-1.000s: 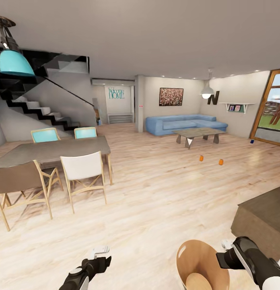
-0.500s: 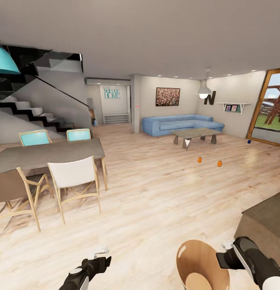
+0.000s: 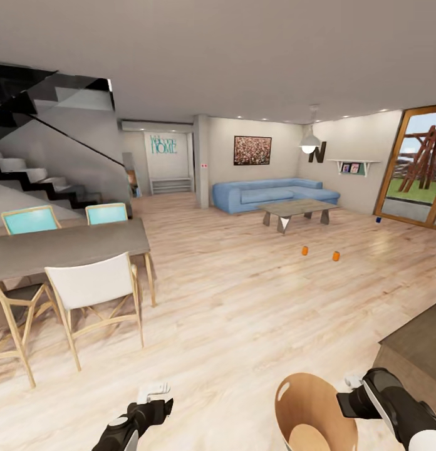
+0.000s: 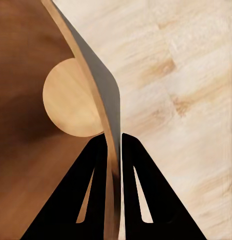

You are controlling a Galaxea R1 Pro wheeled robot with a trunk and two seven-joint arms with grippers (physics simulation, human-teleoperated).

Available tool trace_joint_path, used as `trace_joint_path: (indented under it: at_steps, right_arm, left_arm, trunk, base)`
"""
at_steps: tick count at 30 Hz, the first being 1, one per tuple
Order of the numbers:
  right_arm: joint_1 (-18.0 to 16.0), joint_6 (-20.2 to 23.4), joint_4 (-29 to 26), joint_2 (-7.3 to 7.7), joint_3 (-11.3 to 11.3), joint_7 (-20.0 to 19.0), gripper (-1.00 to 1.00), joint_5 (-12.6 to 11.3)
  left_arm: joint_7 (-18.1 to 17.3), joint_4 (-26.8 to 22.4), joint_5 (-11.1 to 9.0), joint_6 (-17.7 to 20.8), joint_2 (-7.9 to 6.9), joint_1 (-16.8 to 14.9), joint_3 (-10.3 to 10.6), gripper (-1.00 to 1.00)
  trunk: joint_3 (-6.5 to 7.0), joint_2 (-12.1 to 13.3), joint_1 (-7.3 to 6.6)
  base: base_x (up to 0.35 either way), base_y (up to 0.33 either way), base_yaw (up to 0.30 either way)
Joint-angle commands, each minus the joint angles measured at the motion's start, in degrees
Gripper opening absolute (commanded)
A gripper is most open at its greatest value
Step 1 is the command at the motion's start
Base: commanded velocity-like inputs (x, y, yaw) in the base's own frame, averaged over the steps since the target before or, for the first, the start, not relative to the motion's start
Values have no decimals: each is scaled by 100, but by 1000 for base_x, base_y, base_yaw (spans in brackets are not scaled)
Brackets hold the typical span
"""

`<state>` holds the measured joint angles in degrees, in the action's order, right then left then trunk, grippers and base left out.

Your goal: Put the three can of soda from the living room inside the tash can in the kitchen.

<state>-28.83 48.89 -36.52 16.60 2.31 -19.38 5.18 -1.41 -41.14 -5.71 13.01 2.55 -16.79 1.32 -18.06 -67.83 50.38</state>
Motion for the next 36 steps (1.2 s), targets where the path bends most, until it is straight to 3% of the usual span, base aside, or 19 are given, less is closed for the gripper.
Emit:
trace_joint_path:
  at_steps: [1,26,36]
  right_arm:
    - [-4,15,-2,0,7,-40,-100,-96]
    - [0,9,5,-6,16,-48,-100,-105]
    - [-2,7,5,-9,14,-48,-100,-105]
  left_arm:
    - [0,0,0,0,-2,0,0,100]
    - [0,12,0,0,-2,0,0,100]
    - [0,479,-1,-165,0,0,-8,100]
  trunk:
    - [1,0,0]
    - [1,0,0]
    - [1,0,0]
  base:
    - [347,0,-106]
    - [347,13,-57]
    - [347,73,0]
